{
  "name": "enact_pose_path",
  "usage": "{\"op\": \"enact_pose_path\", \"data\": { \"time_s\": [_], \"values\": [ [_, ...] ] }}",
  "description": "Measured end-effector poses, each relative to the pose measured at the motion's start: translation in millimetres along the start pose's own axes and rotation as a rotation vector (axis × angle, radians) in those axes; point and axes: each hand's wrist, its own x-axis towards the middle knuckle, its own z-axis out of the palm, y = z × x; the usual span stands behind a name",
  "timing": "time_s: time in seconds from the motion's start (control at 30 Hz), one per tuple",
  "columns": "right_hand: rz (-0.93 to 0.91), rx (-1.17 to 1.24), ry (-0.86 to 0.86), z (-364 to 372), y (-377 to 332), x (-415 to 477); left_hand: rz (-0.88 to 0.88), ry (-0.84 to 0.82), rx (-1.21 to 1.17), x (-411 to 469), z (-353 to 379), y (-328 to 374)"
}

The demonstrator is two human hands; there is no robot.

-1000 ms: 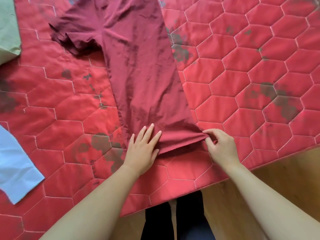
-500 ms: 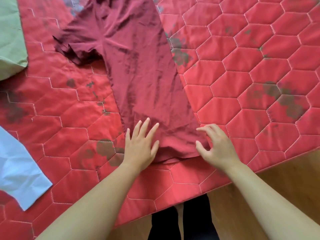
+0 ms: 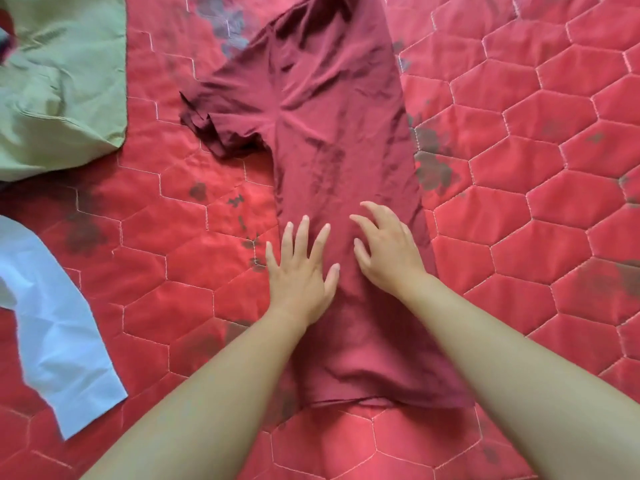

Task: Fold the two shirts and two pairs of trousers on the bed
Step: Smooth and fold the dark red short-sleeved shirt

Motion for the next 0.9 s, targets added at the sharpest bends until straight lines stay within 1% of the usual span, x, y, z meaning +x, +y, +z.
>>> {"op": "enact_pose_path", "data": {
  "time_s": [0.13, 0.23, 0.3, 0.4, 0.43, 0.5, 0.57, 0.63, 0.67, 0.73, 0.8, 0.83, 0.9],
  "values": [
    [-0.106, -0.018, 0.007, -7, -3, 67, -0.027, 0.072, -0.004, 75, -20, -11],
    [-0.170, -0.005, 0.024, -4, -11, 116, -0.050, 0.095, 0.012, 114, -23, -31],
    [-0.188, -0.005, -0.030, 4, -15, 141, -0.048, 0.066, 0.031, 122, -19, -50],
    [-0.169, -0.119, -0.097, 20, -18, 155, 0.028, 0.083, 0.019, 122, -15, -71],
    [-0.162, -0.140, -0.089, 24, -19, 153, 0.047, 0.116, -0.008, 123, -17, -75],
    [-0.101, -0.091, -0.006, 27, -24, 151, 0.038, 0.256, -0.073, 135, -28, -83],
    [-0.029, -0.009, 0.110, 27, -36, 165, -0.080, 0.398, -0.153, 159, -43, -95],
    [0.003, 0.021, 0.180, 25, -50, 193, -0.286, 0.463, -0.248, 183, -58, -109],
    [-0.010, 0.019, 0.187, 24, -58, 209, -0.403, 0.484, -0.307, 195, -65, -116],
    [-0.057, -0.038, 0.136, 27, -70, 235, -0.651, 0.508, -0.429, 215, -75, -126],
    [-0.096, -0.146, 0.020, 36, -76, 249, -0.880, 0.449, -0.521, 229, -80, -133],
    [-0.110, -0.204, -0.033, 40, -76, 251, -0.943, 0.404, -0.550, 234, -82, -136],
    [-0.112, -0.264, -0.088, 48, -74, 250, -0.955, 0.344, -0.599, 241, -82, -138]
  ]
}}
